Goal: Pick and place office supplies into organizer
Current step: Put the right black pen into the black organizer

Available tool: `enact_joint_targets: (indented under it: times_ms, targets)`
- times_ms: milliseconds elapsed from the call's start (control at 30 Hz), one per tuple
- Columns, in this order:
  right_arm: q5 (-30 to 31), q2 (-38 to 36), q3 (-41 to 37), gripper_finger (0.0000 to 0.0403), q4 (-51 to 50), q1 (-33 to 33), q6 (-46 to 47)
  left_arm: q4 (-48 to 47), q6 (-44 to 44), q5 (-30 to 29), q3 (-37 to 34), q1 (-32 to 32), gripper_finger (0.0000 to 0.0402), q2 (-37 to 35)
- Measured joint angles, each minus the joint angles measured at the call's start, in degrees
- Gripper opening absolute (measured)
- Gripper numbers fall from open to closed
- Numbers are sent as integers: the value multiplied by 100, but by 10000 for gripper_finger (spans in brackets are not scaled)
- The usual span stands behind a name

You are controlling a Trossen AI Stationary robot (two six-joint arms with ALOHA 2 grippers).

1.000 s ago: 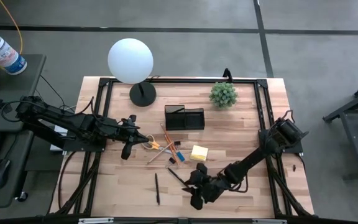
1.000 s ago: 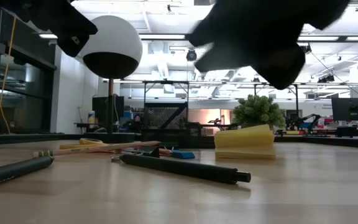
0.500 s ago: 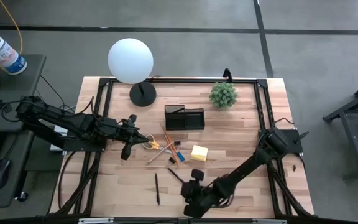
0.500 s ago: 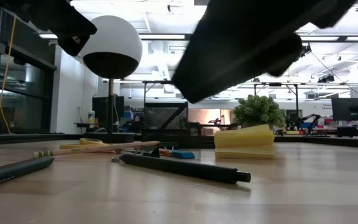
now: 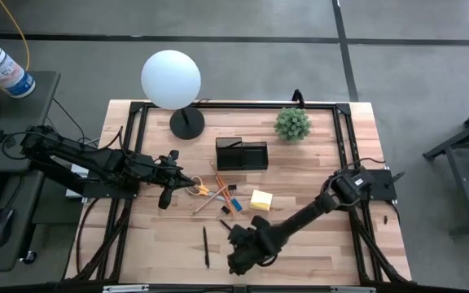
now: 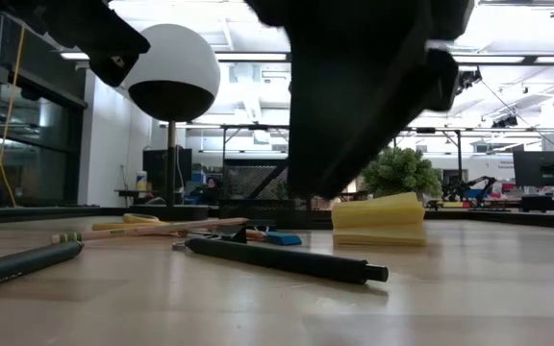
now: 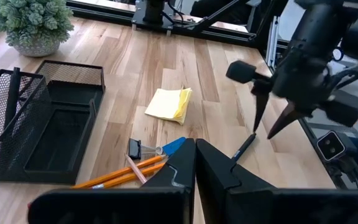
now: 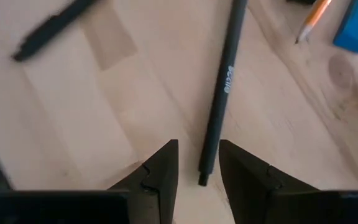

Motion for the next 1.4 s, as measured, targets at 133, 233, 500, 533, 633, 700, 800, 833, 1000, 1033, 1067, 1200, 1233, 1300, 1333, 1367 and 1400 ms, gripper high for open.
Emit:
enact_joint_targets:
  times_ms: [133,233,500,533,633,700,800,833,1000,1033,1067,1200,1233,1300,1333,1367,1400]
  targets:
    - [-104,106,-2,113,-205,-75,195,-2,0,0,0,0,1,0]
    - [-79,110,-2,113,-422,-102,388,-2,0,0,0,-1,1,0]
    - [-173,110,-2,113,-347,-117,520,-4,0,0,-1,-1,1,0]
    - [-192,110,-2,113,-315,-117,518,-5,0,0,0,0,1,0]
    - [-247,110,-2,113,-283,-117,496,-5,0,0,0,-1,1,0]
    - [-249,110,-24,113,-256,-115,489,-7,-1,0,0,-2,1,0]
    - [-202,113,-52,113,-293,-109,485,-7,-2,0,0,0,1,0]
    - [-198,113,-52,113,-286,-108,477,-4,-2,0,0,-2,1,0]
    - [-203,126,-50,113,-276,-105,420,-7,-2,1,-1,-1,1,0]
    - [-201,126,-50,113,-274,-104,420,-7,-2,0,0,-1,1,0]
    - [-201,126,-50,113,-270,-103,424,-7,-2,0,0,0,1,0]
    - [-138,126,-50,113,-260,-97,468,-14,-2,0,-1,-2,1,0]
    - [-128,126,-50,113,-249,-97,474,-24,-2,0,0,-2,1,0]
    - [-128,128,-50,113,-224,-97,474,-42,-2,0,0,-1,1,0]
    - [-132,128,-50,113,-196,-97,474,-46,-2,0,0,-1,1,0]
    - [-132,128,-50,113,-156,-97,474,-46,-2,0,0,-2,1,0]
    - [-131,128,-50,113,-121,-97,474,-46,-2,0,-1,0,1,0]
